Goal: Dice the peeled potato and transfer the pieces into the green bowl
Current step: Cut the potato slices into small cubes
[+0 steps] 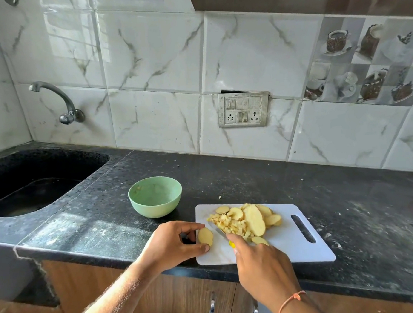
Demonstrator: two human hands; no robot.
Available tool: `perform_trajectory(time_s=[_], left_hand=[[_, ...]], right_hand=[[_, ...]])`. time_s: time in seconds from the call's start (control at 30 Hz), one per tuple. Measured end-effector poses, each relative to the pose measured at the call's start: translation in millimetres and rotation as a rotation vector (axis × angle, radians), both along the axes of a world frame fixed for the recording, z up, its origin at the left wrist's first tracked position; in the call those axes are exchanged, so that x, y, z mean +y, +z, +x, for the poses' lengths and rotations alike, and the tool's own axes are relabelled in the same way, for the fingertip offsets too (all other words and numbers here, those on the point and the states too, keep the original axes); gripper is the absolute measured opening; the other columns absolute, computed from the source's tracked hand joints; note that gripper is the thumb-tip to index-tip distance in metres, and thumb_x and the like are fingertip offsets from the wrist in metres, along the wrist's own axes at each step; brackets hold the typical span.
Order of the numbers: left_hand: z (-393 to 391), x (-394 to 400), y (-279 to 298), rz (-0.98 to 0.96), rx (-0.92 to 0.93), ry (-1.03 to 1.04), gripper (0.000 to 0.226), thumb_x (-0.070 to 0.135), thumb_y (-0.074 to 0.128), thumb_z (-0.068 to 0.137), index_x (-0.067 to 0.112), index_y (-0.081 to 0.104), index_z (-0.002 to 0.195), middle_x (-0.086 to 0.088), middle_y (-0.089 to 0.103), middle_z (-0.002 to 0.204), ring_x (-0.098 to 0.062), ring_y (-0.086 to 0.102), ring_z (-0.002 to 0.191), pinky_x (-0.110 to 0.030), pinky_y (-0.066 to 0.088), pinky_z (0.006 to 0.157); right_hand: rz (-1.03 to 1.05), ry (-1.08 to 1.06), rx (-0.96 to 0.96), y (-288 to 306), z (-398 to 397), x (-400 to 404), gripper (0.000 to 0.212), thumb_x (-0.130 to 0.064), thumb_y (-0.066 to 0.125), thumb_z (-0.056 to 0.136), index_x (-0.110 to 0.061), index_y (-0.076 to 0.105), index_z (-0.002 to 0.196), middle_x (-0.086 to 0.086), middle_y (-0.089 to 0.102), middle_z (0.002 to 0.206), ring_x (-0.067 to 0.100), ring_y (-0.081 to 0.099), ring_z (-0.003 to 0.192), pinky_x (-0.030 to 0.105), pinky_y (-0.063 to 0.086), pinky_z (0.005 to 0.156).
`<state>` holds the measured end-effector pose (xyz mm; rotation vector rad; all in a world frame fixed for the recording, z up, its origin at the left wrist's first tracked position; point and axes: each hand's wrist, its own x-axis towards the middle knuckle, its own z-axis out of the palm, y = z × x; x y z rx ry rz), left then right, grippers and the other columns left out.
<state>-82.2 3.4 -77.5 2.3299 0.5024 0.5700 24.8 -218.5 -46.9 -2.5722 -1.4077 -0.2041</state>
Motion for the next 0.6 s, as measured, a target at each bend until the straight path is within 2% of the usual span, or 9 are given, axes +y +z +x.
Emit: perform_trajectory(time_s=[0.07, 0.2, 0.37, 0.6], left_hand=[[1.7, 0.4, 2.2, -0.020, 0.016, -0.005, 0.052, 0.052, 0.091, 0.073, 0.044, 0.076, 0.122, 0.028, 0.070, 0.086, 0.005, 0.065, 0.076, -0.010, 0.046, 0.068], [2.3, 4.7, 2.6, -0.062, 0.013, -0.017, 0.054, 0.051, 0.092, 0.072, 0.040, 0.076, 0.123, 0.023, 0.074, 0.087, 0.004, 0.067, 0.074, -0.010, 0.047, 0.069], [5.4, 9.1, -2.9, -0.106, 0.016, 0.000, 0.050, 0.053, 0.094, 0.070, 0.038, 0.080, 0.115, 0.023, 0.076, 0.090, 0.001, 0.071, 0.084, -0.023, 0.057, 0.083], [8.4, 10.7, -1.8, -0.130, 0.042, -0.001, 0.049, 0.054, 0.095, 0.069, 0.042, 0.079, 0.113, 0.023, 0.076, 0.088, 0.001, 0.069, 0.080, -0.015, 0.053, 0.074]], right_hand=[[0.016, -0.008, 0.012, -0.9, -0.2, 1.7, 0.047, -0.034, 0.031, 0.108, -0.041, 0.026, 0.153, -0.005, 0.070, 0.099, 0.021, 0.065, 0.086, 0.036, 0.046, 0.065], [0.073, -0.013, 0.080, -0.7, -1.2, 5.5, 0.044, -0.041, 0.030, 0.107, -0.043, 0.030, 0.152, -0.010, 0.069, 0.095, 0.015, 0.063, 0.084, 0.037, 0.056, 0.072], [0.159, -0.005, 0.086, 6.2, -3.8, 6.5, 0.042, -0.041, 0.031, 0.108, -0.043, 0.034, 0.149, -0.009, 0.067, 0.094, 0.013, 0.052, 0.078, 0.031, 0.044, 0.067], [0.131, -0.002, 0.074, 9.8, -13.6, 9.6, 0.043, -0.042, 0.030, 0.106, -0.042, 0.033, 0.150, -0.007, 0.069, 0.096, 0.017, 0.064, 0.087, 0.039, 0.055, 0.074]])
